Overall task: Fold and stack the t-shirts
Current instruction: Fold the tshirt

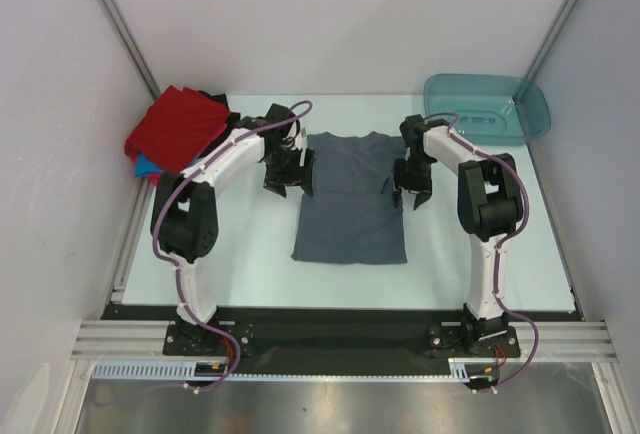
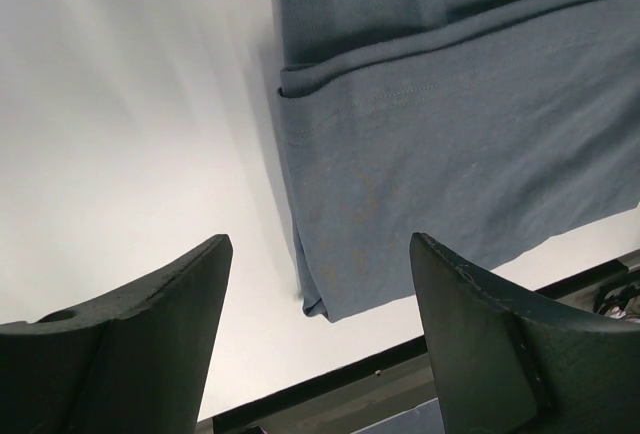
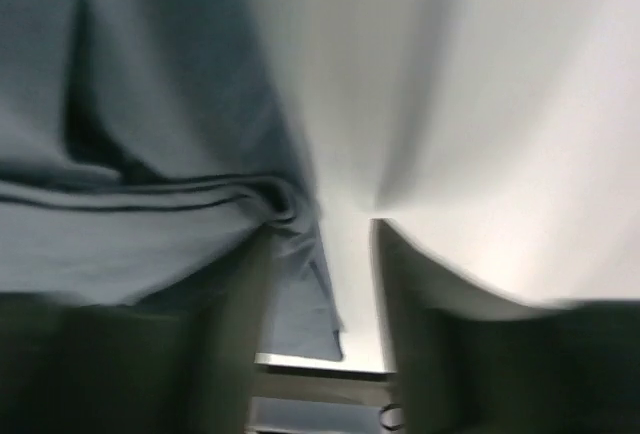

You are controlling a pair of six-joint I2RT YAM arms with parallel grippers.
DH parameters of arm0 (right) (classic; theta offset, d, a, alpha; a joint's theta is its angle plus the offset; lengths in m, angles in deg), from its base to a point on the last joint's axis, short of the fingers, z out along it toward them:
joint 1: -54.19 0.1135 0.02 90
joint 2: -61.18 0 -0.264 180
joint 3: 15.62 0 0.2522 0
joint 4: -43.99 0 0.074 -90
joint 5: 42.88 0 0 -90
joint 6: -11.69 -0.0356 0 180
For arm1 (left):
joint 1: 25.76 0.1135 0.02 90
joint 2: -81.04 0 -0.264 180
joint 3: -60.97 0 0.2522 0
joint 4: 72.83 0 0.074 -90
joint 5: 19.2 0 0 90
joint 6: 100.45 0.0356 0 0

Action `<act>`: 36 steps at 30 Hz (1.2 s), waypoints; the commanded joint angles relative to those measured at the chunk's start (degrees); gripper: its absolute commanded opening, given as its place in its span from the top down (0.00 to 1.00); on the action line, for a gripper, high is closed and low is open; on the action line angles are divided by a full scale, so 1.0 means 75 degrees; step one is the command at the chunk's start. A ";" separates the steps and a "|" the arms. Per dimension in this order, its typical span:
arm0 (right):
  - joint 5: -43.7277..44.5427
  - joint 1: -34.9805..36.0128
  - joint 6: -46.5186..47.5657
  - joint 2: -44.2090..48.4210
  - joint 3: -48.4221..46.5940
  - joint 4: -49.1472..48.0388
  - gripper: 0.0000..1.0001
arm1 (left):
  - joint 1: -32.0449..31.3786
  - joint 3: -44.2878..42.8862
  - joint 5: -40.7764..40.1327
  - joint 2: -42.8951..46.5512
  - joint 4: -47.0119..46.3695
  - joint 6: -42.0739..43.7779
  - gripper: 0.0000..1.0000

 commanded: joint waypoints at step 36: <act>-0.2241 0.0392 -0.2373 0.4011 0.5102 -0.2702 0.02 | 0.0012 0.5075 0.2891 0.2276 -0.3587 -0.1000 0.20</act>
